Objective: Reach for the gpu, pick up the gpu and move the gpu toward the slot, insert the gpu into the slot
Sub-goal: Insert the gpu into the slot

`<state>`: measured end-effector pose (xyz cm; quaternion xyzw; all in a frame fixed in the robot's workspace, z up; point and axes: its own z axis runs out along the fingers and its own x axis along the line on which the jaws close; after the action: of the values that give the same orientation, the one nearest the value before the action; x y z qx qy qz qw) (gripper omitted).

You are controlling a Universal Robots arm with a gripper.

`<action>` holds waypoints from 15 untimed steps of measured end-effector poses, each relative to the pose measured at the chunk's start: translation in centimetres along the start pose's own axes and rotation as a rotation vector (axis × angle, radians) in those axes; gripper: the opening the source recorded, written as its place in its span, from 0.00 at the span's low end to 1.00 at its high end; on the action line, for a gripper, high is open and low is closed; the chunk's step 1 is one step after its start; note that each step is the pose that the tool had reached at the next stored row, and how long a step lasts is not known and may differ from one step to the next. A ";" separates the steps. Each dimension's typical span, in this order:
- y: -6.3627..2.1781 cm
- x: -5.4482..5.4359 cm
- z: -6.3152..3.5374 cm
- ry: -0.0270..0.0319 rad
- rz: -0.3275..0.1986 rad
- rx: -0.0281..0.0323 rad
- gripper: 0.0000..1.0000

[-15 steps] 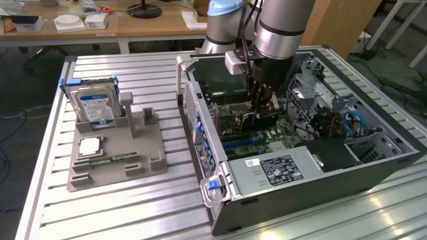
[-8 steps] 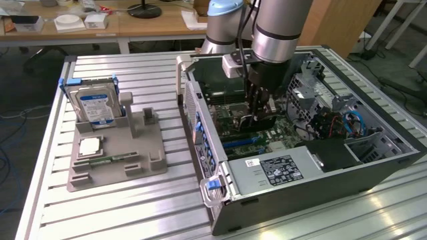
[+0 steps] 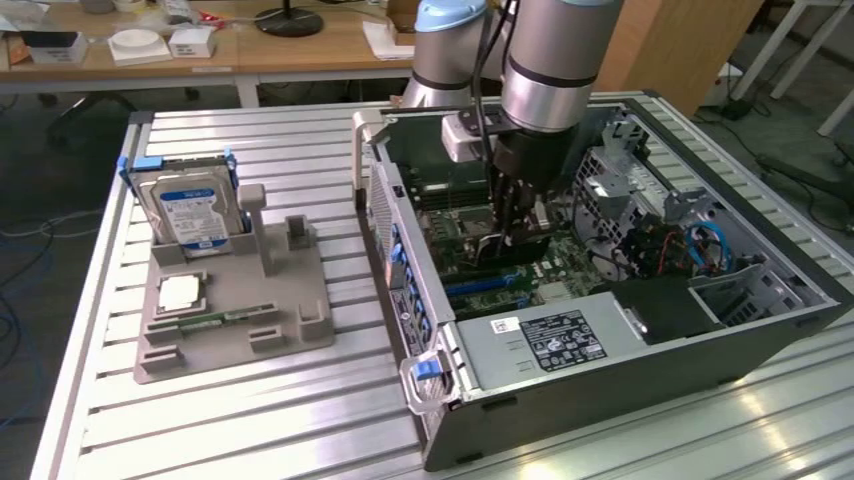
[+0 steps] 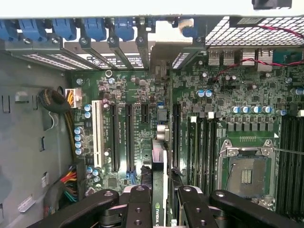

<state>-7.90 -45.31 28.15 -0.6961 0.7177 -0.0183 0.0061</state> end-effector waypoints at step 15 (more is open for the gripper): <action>0.64 0.1 1.41 -0.0001 0.000 -0.0001 0.26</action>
<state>-8.50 -45.38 26.72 -0.6961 0.7177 -0.0182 0.0061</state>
